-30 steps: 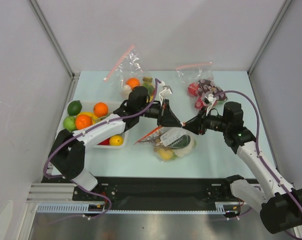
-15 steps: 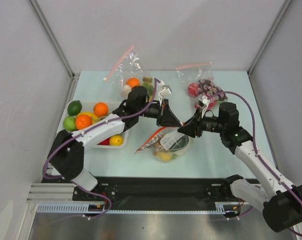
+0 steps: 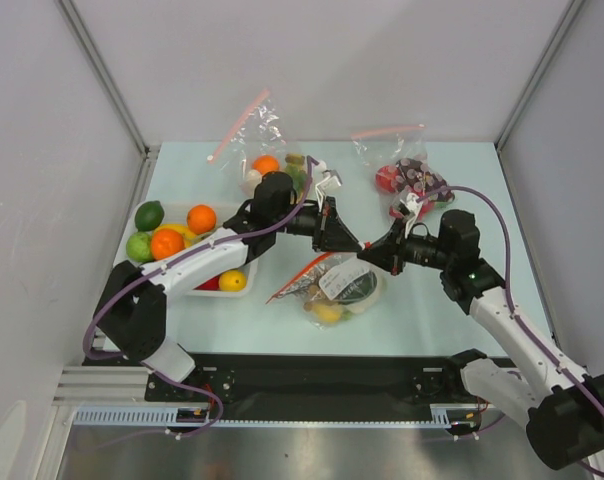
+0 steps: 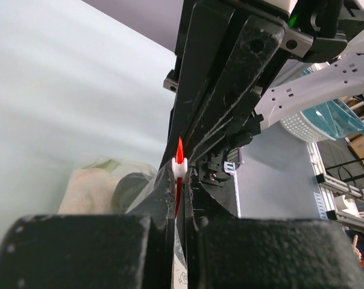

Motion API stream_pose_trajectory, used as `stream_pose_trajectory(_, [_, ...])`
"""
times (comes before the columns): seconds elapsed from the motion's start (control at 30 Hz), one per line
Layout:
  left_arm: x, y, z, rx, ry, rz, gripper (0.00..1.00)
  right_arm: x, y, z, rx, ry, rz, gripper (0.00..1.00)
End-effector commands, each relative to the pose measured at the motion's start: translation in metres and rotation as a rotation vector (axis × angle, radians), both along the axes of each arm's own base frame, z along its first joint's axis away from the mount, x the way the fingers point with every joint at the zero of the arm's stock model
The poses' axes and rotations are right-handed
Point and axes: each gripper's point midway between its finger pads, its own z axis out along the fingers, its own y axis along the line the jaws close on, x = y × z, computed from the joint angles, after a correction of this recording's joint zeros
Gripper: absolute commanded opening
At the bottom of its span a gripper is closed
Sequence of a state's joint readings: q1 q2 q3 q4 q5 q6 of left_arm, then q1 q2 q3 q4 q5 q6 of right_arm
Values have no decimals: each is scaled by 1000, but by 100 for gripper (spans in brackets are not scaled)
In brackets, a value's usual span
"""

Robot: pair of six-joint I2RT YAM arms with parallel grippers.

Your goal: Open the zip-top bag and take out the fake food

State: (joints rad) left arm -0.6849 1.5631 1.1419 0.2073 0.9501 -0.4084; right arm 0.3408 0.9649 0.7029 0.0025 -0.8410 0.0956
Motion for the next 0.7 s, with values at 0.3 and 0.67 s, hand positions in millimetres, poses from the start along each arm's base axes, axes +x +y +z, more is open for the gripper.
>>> stream_pose_trajectory(0.3, [6, 25, 6, 28, -69, 52, 0, 20, -31, 31, 68, -125, -169, 0])
stream_pose_trajectory(0.67, [1, 44, -6, 106, -86, 114, 0, 57, -50, 27, 22, -85, -329, 0])
